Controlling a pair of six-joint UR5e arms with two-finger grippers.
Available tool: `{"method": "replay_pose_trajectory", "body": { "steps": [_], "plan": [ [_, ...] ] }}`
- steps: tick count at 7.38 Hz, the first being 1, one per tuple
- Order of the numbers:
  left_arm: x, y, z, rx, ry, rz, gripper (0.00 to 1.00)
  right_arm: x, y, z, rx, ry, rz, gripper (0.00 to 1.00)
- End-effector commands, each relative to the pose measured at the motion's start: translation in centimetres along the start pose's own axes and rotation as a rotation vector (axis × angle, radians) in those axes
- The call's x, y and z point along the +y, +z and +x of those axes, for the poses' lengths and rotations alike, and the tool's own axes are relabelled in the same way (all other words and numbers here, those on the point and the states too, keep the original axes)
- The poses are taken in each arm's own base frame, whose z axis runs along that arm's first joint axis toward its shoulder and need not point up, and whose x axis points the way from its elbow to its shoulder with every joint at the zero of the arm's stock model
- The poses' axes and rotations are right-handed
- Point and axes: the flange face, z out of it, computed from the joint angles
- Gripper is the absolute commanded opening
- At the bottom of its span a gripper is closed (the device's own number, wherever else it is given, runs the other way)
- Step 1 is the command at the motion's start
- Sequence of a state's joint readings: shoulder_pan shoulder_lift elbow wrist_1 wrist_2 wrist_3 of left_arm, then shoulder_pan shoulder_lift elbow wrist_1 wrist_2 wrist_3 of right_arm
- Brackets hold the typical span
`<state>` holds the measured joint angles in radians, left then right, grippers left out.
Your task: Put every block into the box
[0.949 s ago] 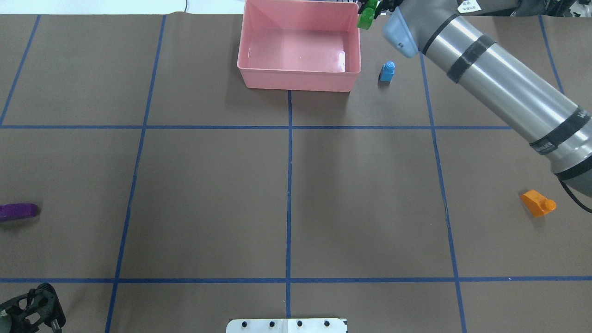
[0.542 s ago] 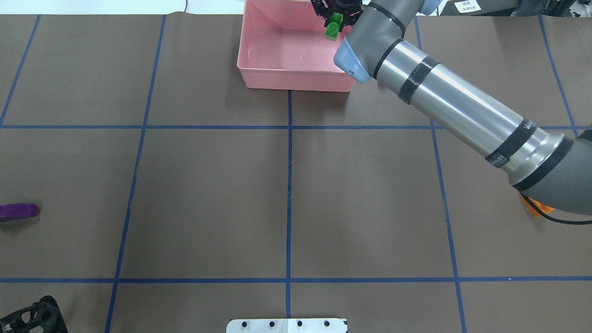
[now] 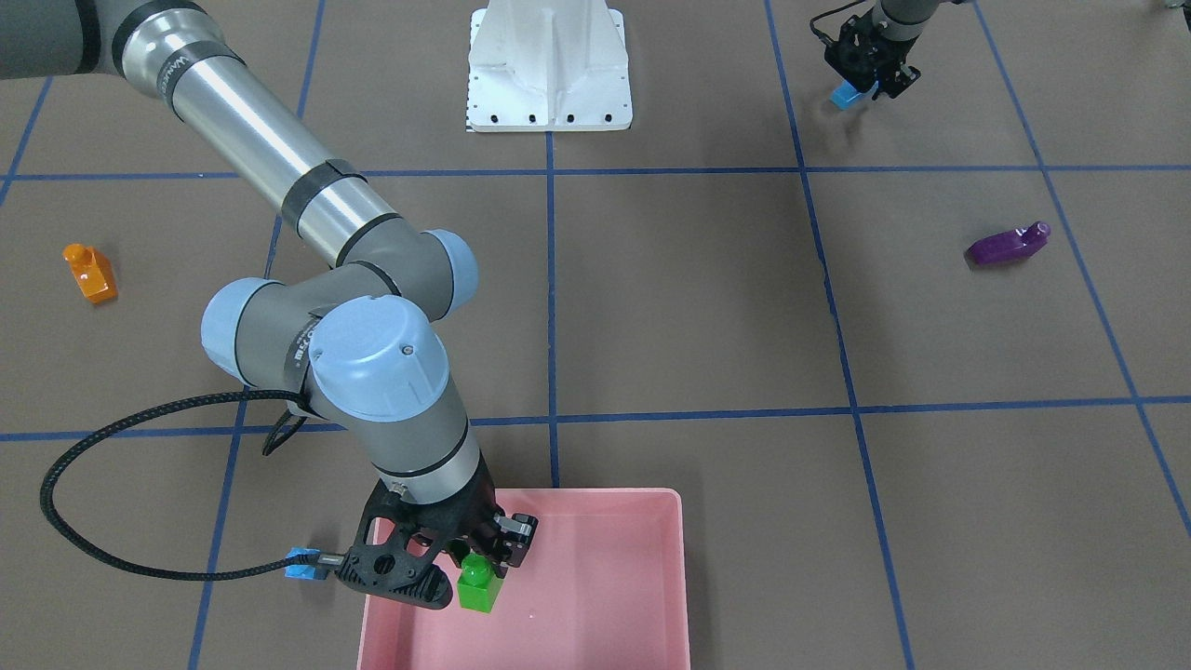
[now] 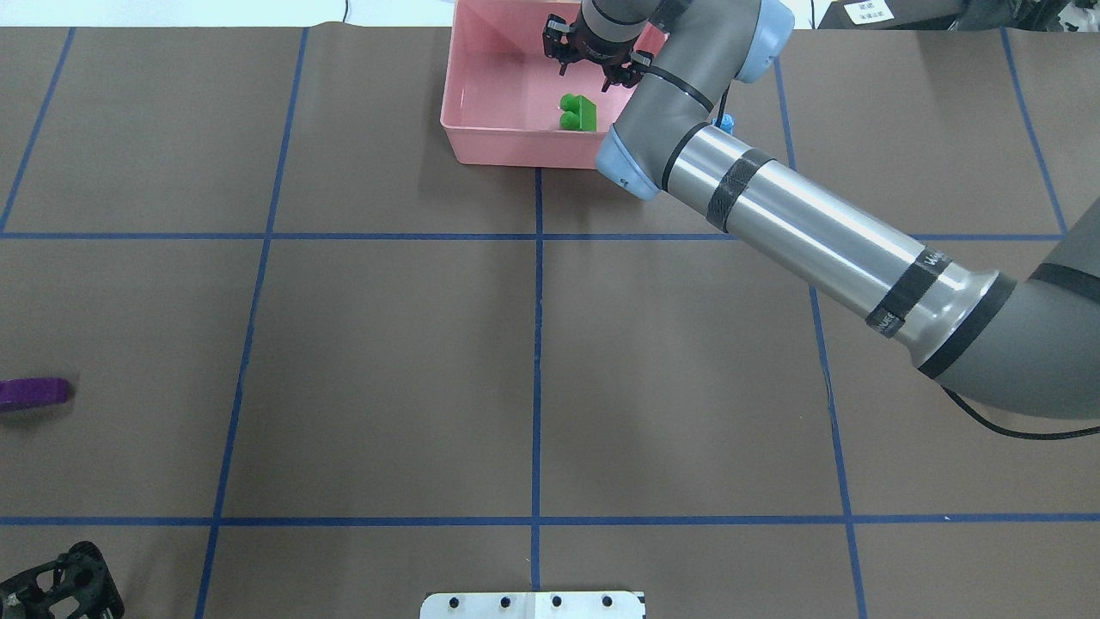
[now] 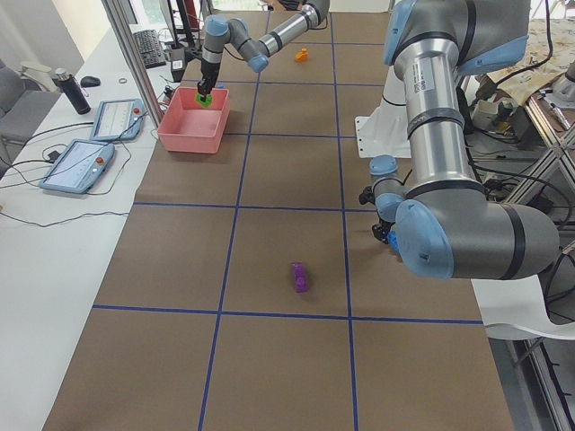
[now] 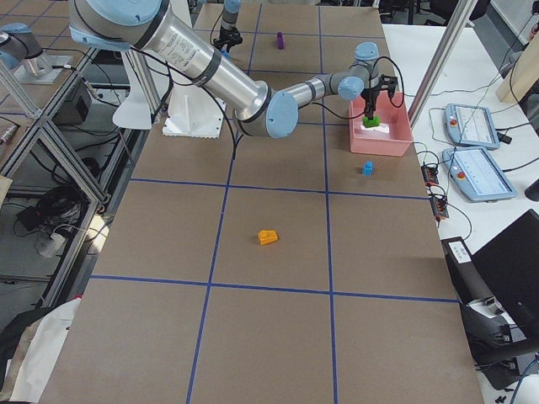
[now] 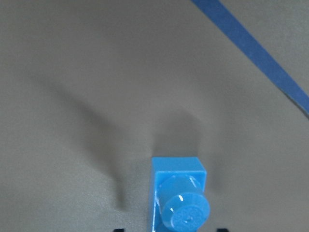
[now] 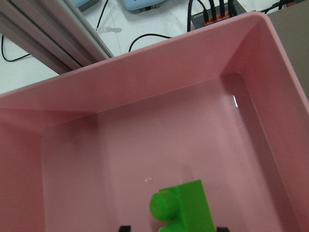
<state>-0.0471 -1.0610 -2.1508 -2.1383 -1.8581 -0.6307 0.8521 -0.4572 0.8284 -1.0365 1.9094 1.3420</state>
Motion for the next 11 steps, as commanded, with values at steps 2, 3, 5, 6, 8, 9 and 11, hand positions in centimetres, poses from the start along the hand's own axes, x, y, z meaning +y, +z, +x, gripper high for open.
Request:
{"method": "replay_pose_trajectory", "body": {
  "steps": [2,3,5,6,8,9,11],
  "plan": [
    [-6.4,-8.3,-7.0,0.051,-0.218,0.236,0.0,-2.5,-5.5,-0.1,-0.081,0.008,-0.072,1.0],
    [-11.0,-12.2,-10.1,0.057,-0.276,0.377,0.0,-4.2,-7.4,3.0,-0.075,0.025,-0.085,1.0],
    [-25.5,-21.0,-13.4,0.022,-0.353,0.525,0.0,-8.0,-8.6,13.4,-0.069,-0.053,-0.106,1.0],
    [-31.2,-26.8,-14.2,-0.017,-0.423,0.529,0.0,-9.8,-9.0,17.8,-0.067,-0.069,-0.13,1.0],
    [-41.6,-34.3,-16.7,-0.045,-0.492,0.595,0.0,-9.5,-9.4,27.2,-0.057,-0.136,-0.152,1.0],
    [-49.5,-38.1,-16.3,-0.014,-0.582,0.624,0.0,-8.5,-10.3,31.3,-0.071,-0.136,-0.184,1.0],
    [-60.3,-39.6,-18.3,0.008,-0.684,0.783,0.0,-4.5,-11.4,39.4,-0.062,-0.167,-0.212,1.0]
  ]
}}
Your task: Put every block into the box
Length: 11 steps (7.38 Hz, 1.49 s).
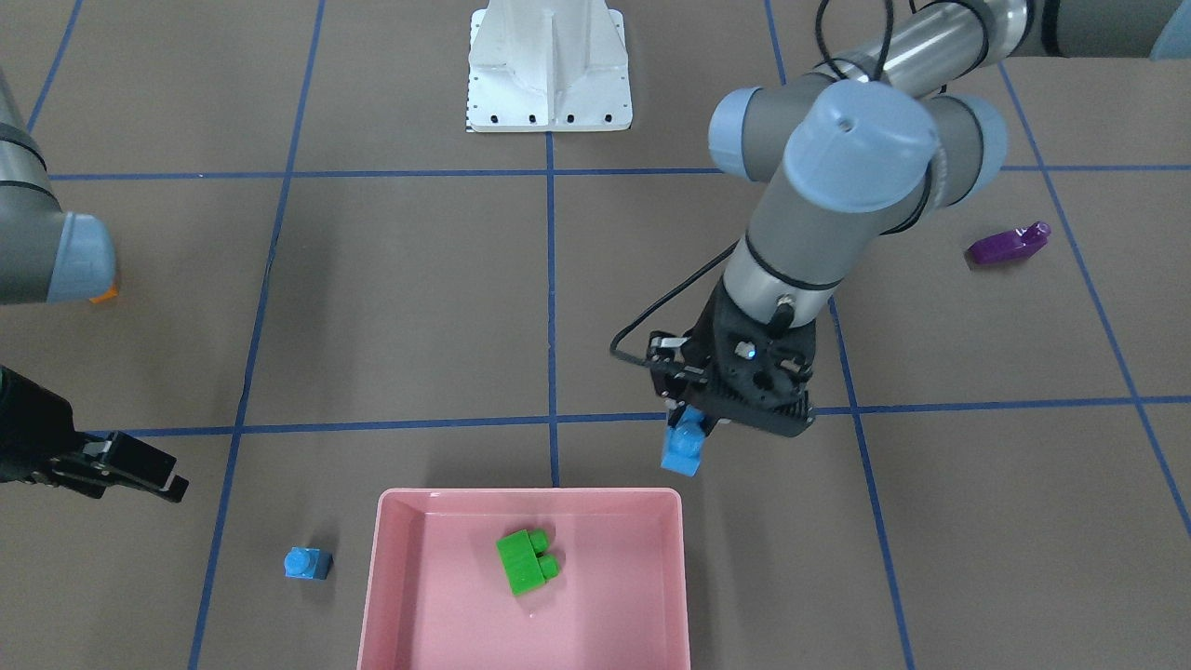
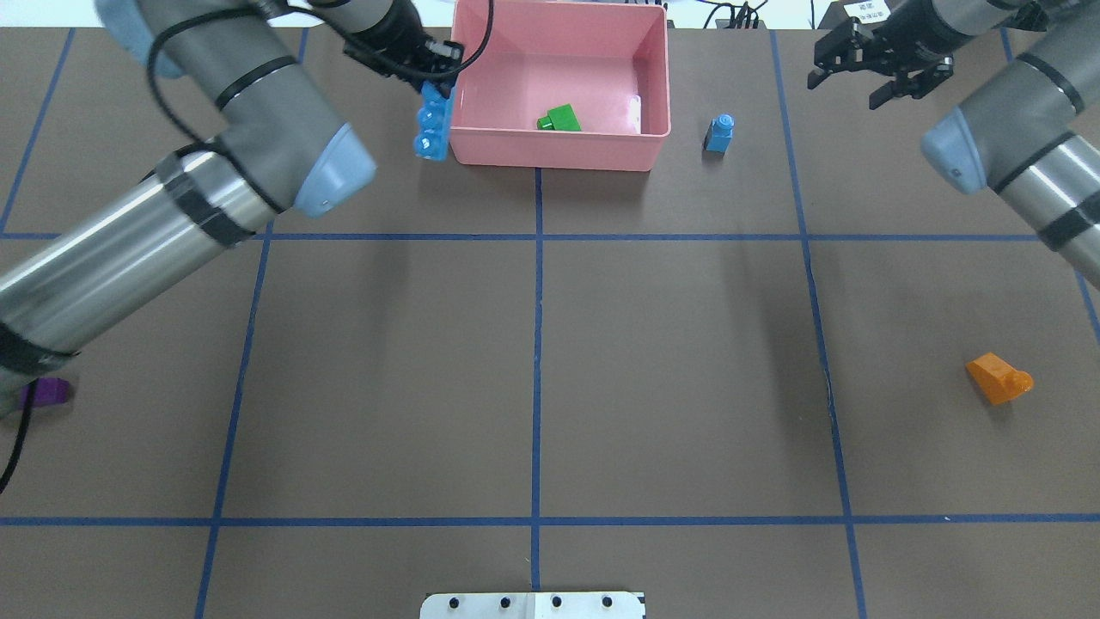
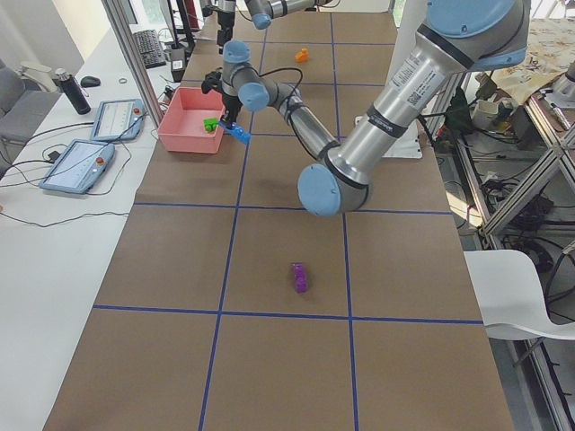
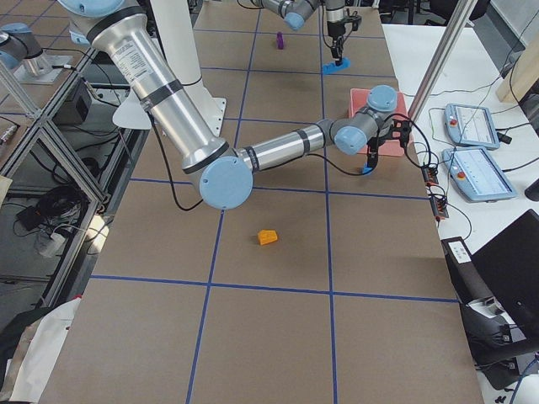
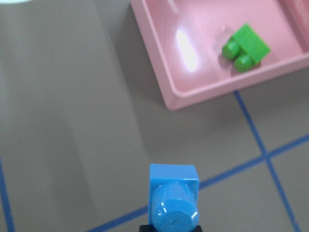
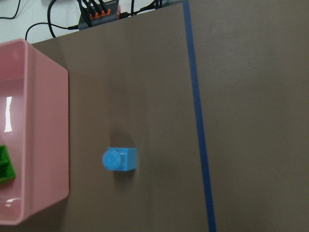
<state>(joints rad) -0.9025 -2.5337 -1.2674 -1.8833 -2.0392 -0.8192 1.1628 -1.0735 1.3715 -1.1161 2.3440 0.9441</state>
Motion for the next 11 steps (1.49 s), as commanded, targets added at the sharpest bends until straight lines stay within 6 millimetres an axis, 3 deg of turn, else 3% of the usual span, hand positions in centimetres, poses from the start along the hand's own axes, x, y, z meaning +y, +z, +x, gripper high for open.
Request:
{"method": "replay_pose_trajectory", "body": {
  "steps": [1,2,3,4,5,6,7,9,10,11],
  "plan": [
    [-5.8,6.0,2.7,-0.024,-0.073,0.179,0.0,6.2,-0.9,8.7,0.007,-0.08,-0.055,1.0],
    [-7.1,6.5,3.2,-0.057,-0.081,0.198,0.02,7.8,-1.9,10.6,-0.015,-0.097,-0.082,1.0],
    [-7.5,6.7,2.7,-0.096,-0.082,0.245,0.2,10.8,-2.1,13.2,-0.005,-0.083,-0.103,1.0],
    [-7.8,7.7,2.6,-0.118,-0.081,0.274,0.4,13.6,-1.6,14.9,0.009,-0.075,-0.135,1.0],
    [-8.0,8.3,3.4,-0.137,-0.078,0.294,0.87,16.2,0.7,16.1,0.034,-0.096,-0.192,1.0],
    [-8.3,7.9,3.5,-0.131,-0.079,0.295,1.0,18.5,2.9,17.8,0.062,-0.197,-0.243,1.0],
    [-8.3,7.6,3.3,-0.109,-0.07,0.266,1.0,19.7,3.9,18.9,0.091,-0.293,-0.257,1.0],
    [-9.7,3.6,3.0,-0.082,-0.101,0.167,1.0,21.3,4.5,21.2,0.113,-0.404,-0.288,1.0],
    [-8.8,2.7,2.1,-0.097,-0.102,0.127,0.99,22.5,4.6,22.9,0.125,-0.422,-0.31,1.0],
    [-4.6,3.6,-2.3,-0.084,-0.038,0.068,0.99,23.8,4.7,24.8,0.147,-0.437,-0.331,1.0]
  ]
}}
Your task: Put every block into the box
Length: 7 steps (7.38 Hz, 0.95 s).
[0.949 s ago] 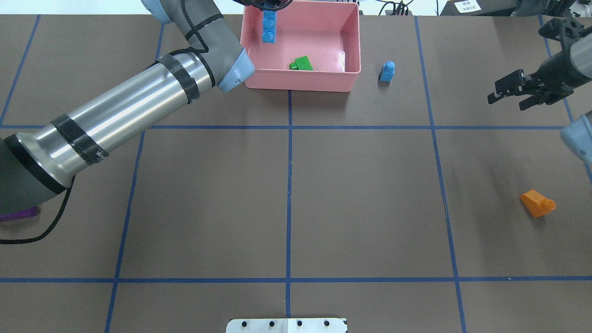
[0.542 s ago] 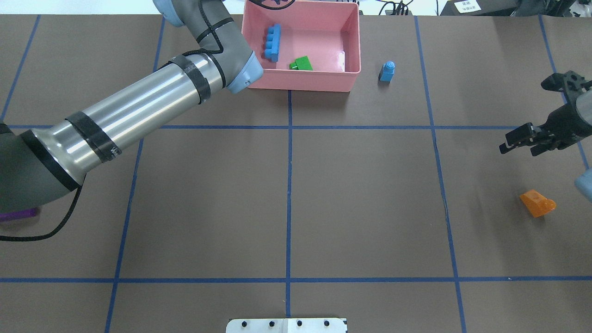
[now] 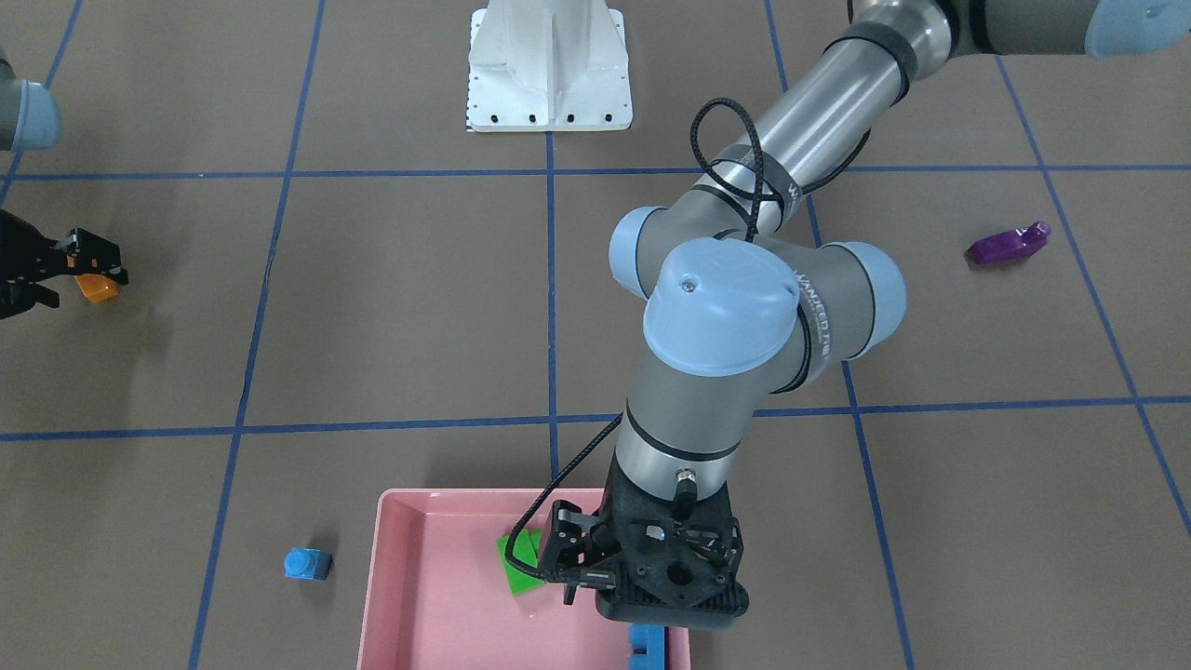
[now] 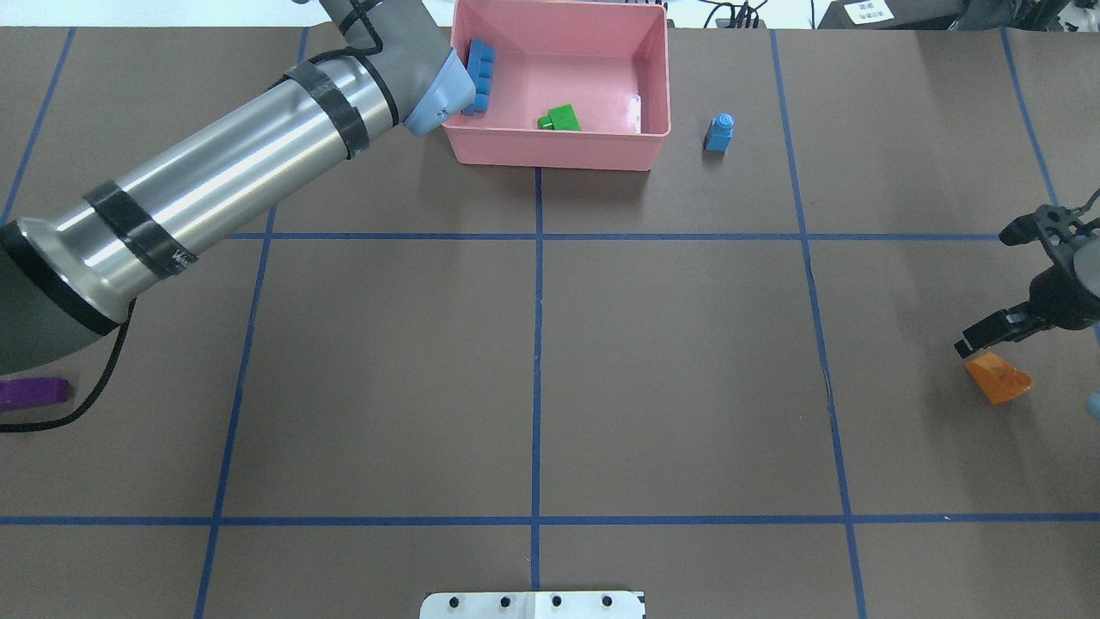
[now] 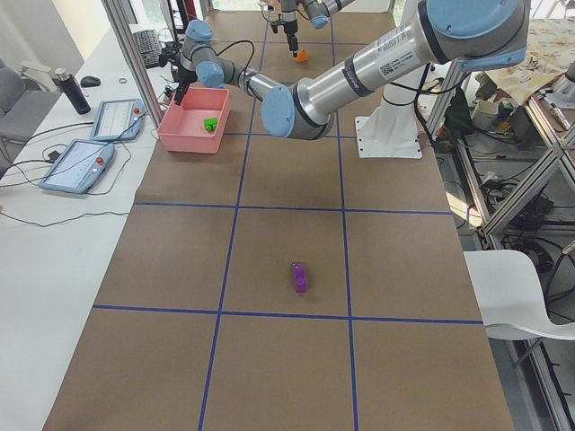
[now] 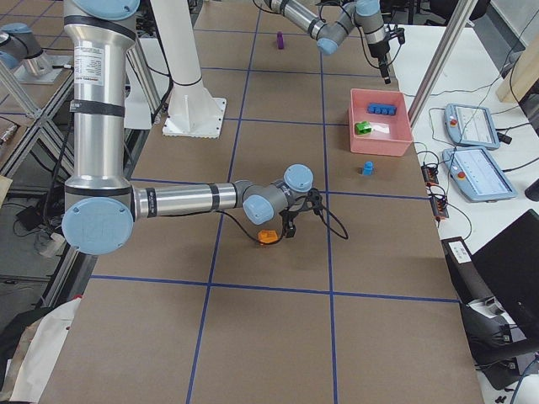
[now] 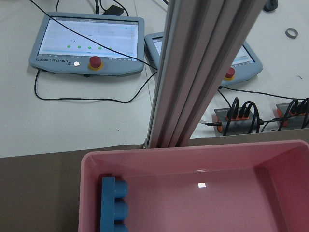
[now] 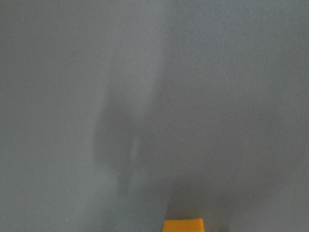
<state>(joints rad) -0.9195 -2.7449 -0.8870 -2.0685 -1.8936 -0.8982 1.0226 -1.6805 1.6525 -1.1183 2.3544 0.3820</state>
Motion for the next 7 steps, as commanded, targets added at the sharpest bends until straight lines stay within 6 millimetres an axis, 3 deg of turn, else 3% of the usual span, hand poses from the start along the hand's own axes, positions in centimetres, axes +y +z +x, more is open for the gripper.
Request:
{"method": "replay_pose_trajectory", "body": {
  "steps": [1,2,3,4,5,7],
  "plan": [
    [5.1,-0.9,-7.9,0.016,0.065,-0.1,0.99,3.0,1.0,1.9,0.024,-0.016,-0.037,1.0],
    [5.3,-3.0,-9.6,-0.001,0.094,-0.12,0.99,3.4,1.0,2.0,0.017,0.0,-0.044,0.72],
    [9.9,-3.6,-14.9,-0.03,0.217,-0.159,0.99,3.6,1.2,2.1,0.011,0.006,-0.052,0.18],
    [15.4,-3.8,-21.7,-0.053,0.359,-0.206,0.98,3.6,1.1,1.9,-0.007,0.008,-0.057,0.03],
    [20.3,-3.9,-27.4,-0.071,0.51,-0.259,0.98,3.7,1.0,1.3,-0.052,0.008,-0.069,0.0],
    [28.1,-6.5,-35.9,-0.05,0.895,-0.357,0.99,3.1,-0.3,-0.5,-0.086,0.045,-0.056,0.0]
  ]
}}
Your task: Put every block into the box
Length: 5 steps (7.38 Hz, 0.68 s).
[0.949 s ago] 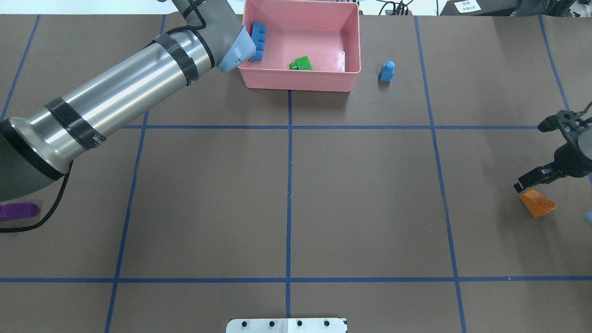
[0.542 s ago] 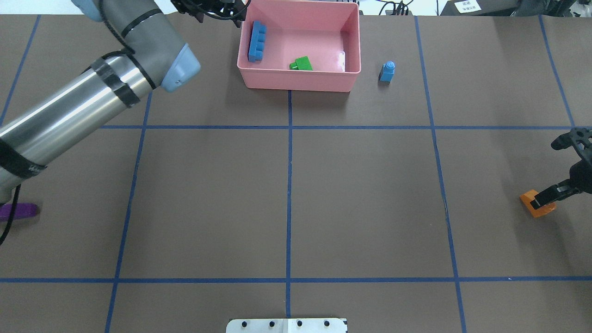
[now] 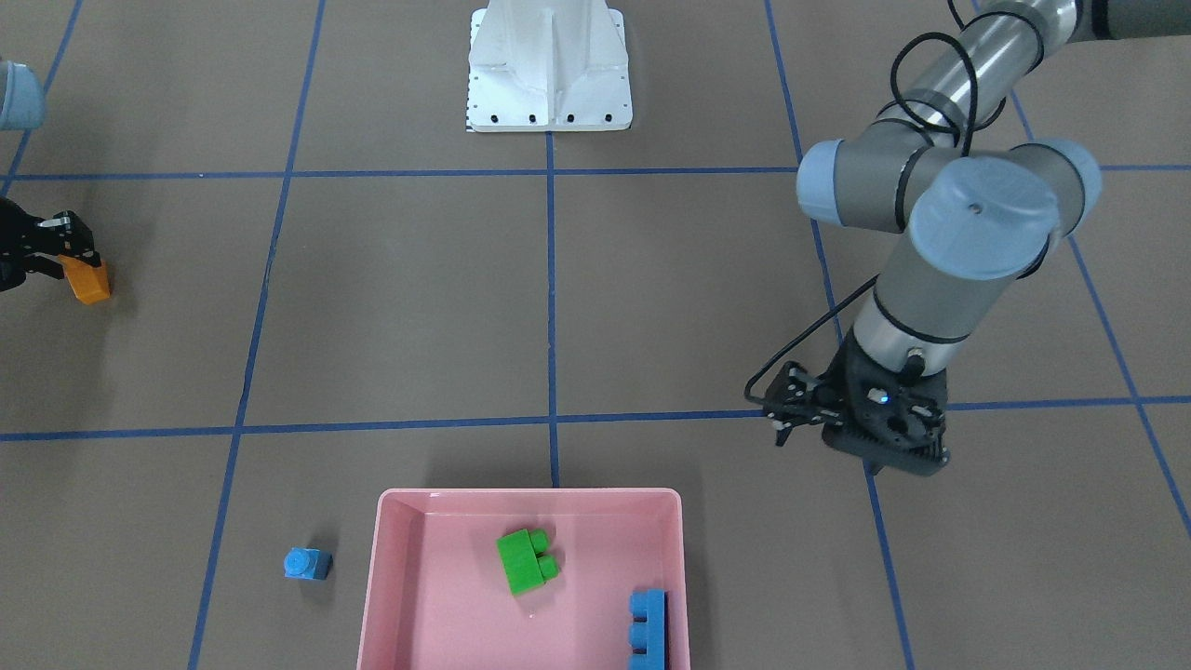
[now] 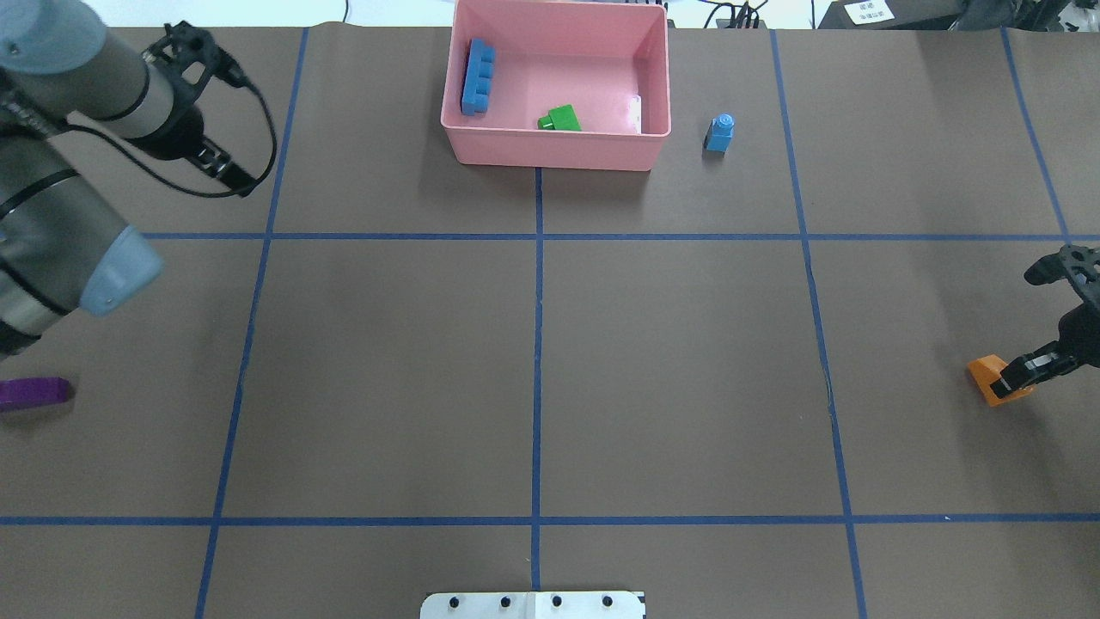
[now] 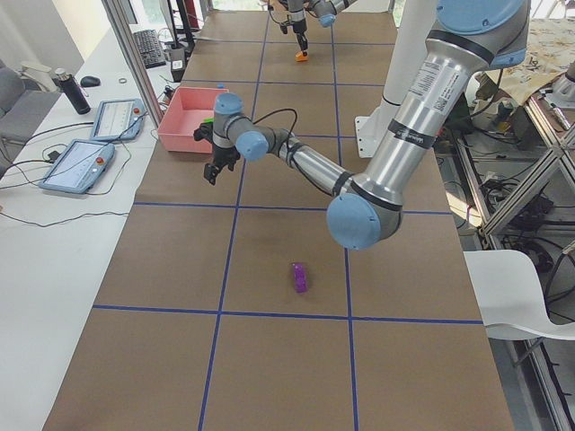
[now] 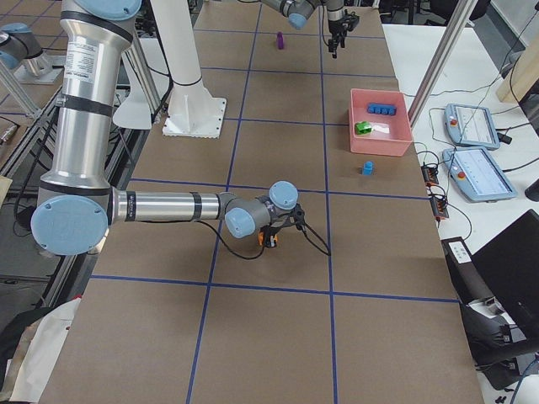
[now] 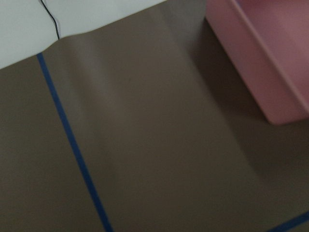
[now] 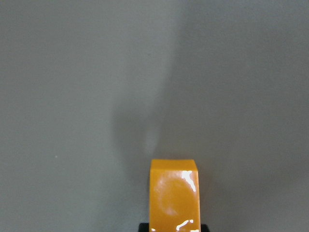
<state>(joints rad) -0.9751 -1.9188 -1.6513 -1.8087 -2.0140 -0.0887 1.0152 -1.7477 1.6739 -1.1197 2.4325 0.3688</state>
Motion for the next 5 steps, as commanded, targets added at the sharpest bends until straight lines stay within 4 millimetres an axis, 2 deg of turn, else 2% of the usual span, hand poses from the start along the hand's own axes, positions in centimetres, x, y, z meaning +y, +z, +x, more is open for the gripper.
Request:
{"method": "replay_pose_trajectory", "body": {
  "steps": [1,2,3,4,5],
  "plan": [
    [13.2,-1.2,-1.6,-0.002,0.376,-0.087,0.99,-1.1,-1.7,-3.1,-0.049,0.074,0.022,0.0],
    [18.1,-1.5,-1.9,0.003,0.378,-0.136,0.99,-4.5,-3.6,-5.4,-0.076,0.119,0.06,0.0],
    [22.1,-0.7,-2.5,0.013,0.384,-0.196,0.99,-10.8,-7.1,-9.6,-0.08,0.193,0.089,0.0],
    [25.0,-0.5,-2.9,0.027,0.431,-0.233,0.98,-17.1,-11.5,-15.1,-0.062,0.265,0.096,0.0],
    [27.0,0.3,-3.1,0.043,0.455,-0.269,0.98,-23.9,-15.9,-20.7,-0.032,0.328,0.11,0.0]
  ]
}}
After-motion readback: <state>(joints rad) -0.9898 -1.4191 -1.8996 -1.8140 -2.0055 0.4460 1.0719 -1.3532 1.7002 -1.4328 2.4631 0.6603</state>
